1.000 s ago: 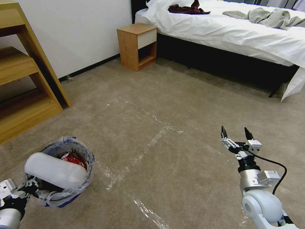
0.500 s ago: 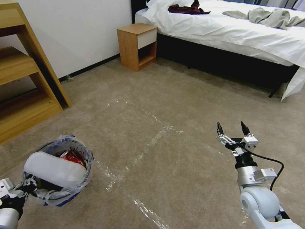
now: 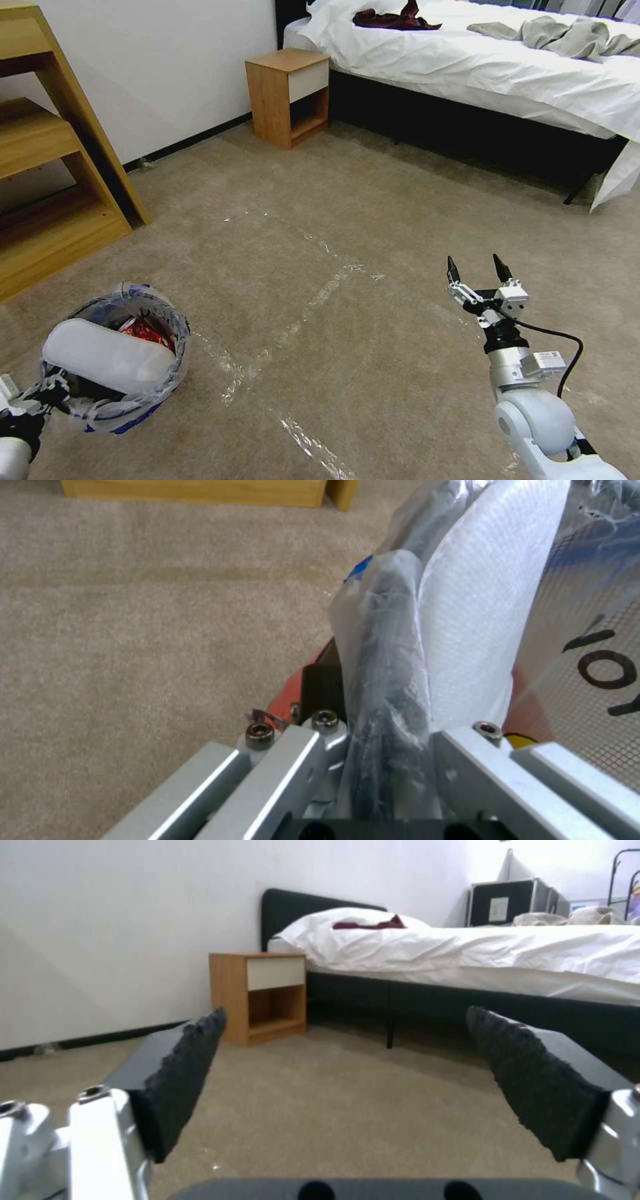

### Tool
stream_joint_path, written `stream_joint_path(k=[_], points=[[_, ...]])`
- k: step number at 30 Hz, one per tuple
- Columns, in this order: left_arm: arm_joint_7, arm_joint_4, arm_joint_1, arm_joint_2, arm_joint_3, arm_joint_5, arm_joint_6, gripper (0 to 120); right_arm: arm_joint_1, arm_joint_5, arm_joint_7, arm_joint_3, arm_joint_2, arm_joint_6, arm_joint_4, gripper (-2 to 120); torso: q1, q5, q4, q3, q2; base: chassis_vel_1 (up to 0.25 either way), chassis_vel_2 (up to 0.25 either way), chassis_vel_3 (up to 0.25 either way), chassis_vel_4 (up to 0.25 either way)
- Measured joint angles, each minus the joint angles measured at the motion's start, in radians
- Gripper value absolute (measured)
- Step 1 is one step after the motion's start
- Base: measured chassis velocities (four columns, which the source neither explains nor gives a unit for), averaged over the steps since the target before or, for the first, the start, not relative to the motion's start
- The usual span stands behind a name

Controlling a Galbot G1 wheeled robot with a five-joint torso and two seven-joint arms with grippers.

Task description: Pick up the trash bin and place the garbage on the floor into it.

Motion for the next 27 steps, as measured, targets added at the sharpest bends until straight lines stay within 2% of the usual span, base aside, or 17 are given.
stream_joint_path(k=[7, 27], points=[[0.001, 0.004, 0.000, -0.003, 0.000, 0.000, 0.000, 1, -0.001, -0.007, 0.000, -0.006, -0.002, -0.005, -0.004, 99, 0.000, 0.0000, -0.0002, 0.000, 0.000, -0.104, 0.093, 0.094, -0.094], [0.004, 0.018, -0.004, -0.009, 0.002, 0.002, -0.002, 1, 0.012, -0.027, 0.000, -0.034, -0.002, -0.008, -0.021, 99, 0.000, 0.0000, 0.0000, 0.000, 0.000, -0.193, 0.196, 0.202, -0.189]])
